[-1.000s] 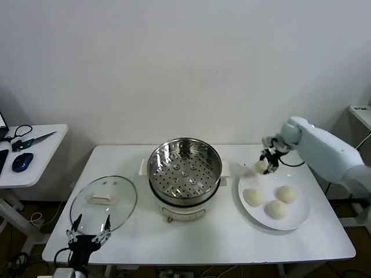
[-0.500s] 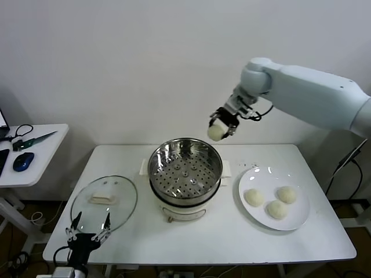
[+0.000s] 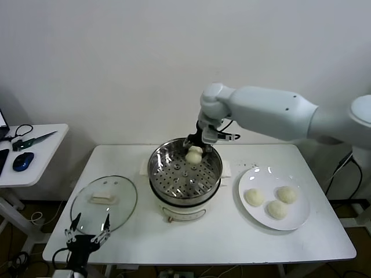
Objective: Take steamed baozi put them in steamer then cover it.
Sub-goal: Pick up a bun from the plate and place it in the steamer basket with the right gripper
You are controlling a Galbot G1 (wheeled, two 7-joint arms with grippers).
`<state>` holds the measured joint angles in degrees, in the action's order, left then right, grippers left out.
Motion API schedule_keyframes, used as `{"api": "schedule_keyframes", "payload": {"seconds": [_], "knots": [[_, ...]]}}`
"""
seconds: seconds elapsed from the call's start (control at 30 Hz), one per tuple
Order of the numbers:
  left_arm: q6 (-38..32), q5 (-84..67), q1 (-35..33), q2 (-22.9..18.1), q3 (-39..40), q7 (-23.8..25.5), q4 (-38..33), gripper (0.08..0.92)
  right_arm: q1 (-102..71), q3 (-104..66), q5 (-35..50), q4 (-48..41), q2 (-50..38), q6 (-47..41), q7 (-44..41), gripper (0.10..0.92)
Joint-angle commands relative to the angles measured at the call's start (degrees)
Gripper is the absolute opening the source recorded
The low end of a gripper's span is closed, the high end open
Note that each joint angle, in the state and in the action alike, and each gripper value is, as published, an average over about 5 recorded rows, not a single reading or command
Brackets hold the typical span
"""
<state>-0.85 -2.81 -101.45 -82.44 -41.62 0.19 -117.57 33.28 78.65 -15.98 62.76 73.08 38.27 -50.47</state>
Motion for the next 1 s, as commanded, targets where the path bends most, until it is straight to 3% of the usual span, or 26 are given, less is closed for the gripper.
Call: {"api": "schedule_keyframes", "payload": {"seconds": [0.03, 0.43, 0.6, 0.73, 0.83, 1.0], "knots": [[-0.29, 0.32, 0.00, 0.03, 0.02, -0.43, 0.27, 0.823, -8.20, -6.53, -14.07, -11.71, 5.44, 5.57, 4.77, 0.636], [-0.56, 0.32, 0.76, 0.41, -0.25, -0.62, 1.09, 0.823, -10.45, -7.96, -15.09, -19.12, 9.84, 7.46, 5.90, 0.641], [-0.29, 0.46, 1.40, 0.36, -0.05, -0.56, 1.29, 0.823, -8.95, -6.23, -10.38, -16.98, 8.99, 7.20, 5.29, 0.746], [0.21, 0.51, 1.59, 0.30, -0.04, -0.49, 0.87, 0.823, -2.78, -2.71, 0.18, -11.21, 5.49, 6.17, 2.10, 0.814], [0.62, 0.49, 1.53, 0.30, -0.10, -0.44, 0.42, 0.823, 6.14, 1.36, 13.59, -7.50, 1.99, 4.30, -1.83, 0.821], [0.86, 0.46, 1.43, 0.24, -0.16, -0.37, 0.20, 0.823, 22.68, 18.66, 49.76, -0.52, -5.86, -8.36, -10.68, 0.823]]}}
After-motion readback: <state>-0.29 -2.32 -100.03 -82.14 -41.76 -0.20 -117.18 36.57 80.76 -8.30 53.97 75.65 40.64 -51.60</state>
